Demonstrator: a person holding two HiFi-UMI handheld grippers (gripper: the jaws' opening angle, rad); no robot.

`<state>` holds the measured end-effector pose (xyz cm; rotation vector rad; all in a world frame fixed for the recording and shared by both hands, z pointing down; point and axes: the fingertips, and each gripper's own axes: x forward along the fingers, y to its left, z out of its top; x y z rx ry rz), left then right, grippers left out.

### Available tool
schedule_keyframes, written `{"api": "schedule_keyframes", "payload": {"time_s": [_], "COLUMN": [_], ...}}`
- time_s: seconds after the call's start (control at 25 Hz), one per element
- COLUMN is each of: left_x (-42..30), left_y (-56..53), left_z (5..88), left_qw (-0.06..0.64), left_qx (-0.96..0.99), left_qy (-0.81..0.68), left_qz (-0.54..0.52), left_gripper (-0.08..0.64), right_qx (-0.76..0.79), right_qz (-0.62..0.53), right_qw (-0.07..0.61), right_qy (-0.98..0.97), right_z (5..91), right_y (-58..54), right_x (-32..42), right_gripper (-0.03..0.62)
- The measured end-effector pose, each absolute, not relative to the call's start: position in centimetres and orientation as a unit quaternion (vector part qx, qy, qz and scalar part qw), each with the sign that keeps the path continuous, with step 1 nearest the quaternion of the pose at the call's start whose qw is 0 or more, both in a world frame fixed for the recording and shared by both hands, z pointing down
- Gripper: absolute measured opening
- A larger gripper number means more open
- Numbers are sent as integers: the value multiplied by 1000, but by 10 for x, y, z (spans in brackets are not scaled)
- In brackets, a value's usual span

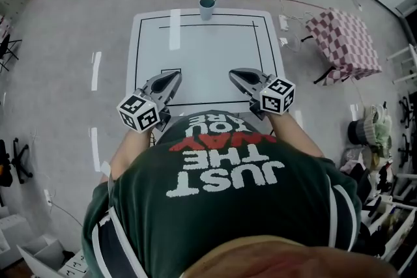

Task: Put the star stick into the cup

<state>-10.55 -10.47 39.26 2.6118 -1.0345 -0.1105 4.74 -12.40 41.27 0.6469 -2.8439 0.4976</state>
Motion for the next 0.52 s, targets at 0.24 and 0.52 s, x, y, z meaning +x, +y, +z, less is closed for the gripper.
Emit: {"api": "schedule_keyframes", "payload": {"time_s": [0.24,0.52], "left_x": [-107,-106], "left_y": [-103,-103], "left_z": [392,393], "left_qw": [164,164], "left_qx": [915,915], "left_qy": [-367,-368], "left_qz": [-36,-37], "left_gripper": [9,9], "right_qx": [218,216], "right_qz": [165,162], "right_qw": [92,94], "right_qy": [-958,-958], "right_z": [412,413], "right_y": [-123,-123], "right_x": [50,50], "right_gripper": [34,34]}}
